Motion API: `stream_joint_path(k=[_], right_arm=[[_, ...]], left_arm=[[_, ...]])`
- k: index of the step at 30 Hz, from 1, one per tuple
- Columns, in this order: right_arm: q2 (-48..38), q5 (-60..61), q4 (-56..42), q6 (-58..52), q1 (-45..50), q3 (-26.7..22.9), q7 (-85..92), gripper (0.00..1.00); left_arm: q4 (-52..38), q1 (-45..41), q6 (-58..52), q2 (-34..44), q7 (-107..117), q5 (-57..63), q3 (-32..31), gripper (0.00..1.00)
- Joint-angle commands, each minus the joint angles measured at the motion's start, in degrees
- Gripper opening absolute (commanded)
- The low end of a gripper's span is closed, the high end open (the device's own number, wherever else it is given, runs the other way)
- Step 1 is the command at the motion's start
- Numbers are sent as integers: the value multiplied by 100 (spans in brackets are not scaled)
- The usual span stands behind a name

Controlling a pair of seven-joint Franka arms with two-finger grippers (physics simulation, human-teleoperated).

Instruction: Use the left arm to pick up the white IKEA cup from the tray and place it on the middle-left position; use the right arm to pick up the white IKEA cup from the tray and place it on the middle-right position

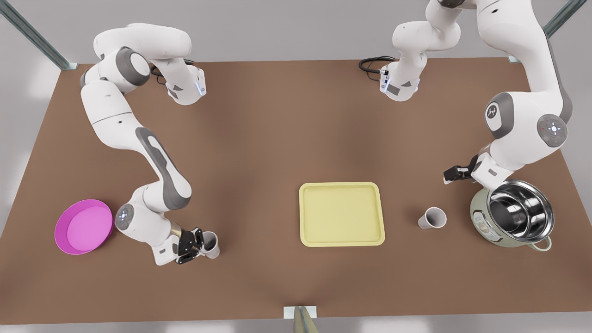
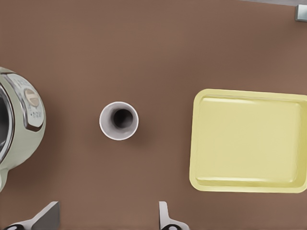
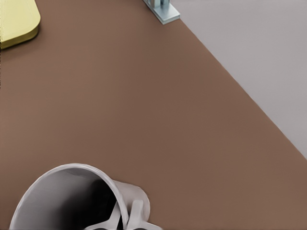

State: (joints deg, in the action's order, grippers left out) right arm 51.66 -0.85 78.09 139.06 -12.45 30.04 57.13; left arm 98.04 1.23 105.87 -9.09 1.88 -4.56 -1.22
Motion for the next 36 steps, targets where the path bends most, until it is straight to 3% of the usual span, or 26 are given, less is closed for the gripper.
stream_joint_path(k=[1,11,14,25,28,31,34,35,36], right_arm=[[19,58,22,148,-3,2,923,0],[160,331,22,113,-3,11,888,0],[160,340,14,113,-3,11,888,15],[116,515,-30,95,6,28,853,38],[-25,515,-57,-1,-3,37,853,50],[-666,568,-153,-537,23,55,625,53],[-1589,489,-250,-1907,190,81,-947,60],[-2019,50,-215,-2715,305,-16,-2396,64],[-2265,-21,-180,-3514,314,-68,-3486,79]], left_arm=[[-4,0,4,4,181,7,-1,100],[-4,0,-14,13,190,7,-1,100],[-4,0,-14,13,190,7,-1,100],[-4,0,-22,22,207,7,-10,100],[-4,0,-22,22,207,7,-10,100],[-22,0,-22,22,207,7,-10,100],[-48,0,-22,13,207,7,-10,100],[-92,0,-22,13,242,7,-10,100],[-136,-43,-22,-5,304,7,-10,100]])
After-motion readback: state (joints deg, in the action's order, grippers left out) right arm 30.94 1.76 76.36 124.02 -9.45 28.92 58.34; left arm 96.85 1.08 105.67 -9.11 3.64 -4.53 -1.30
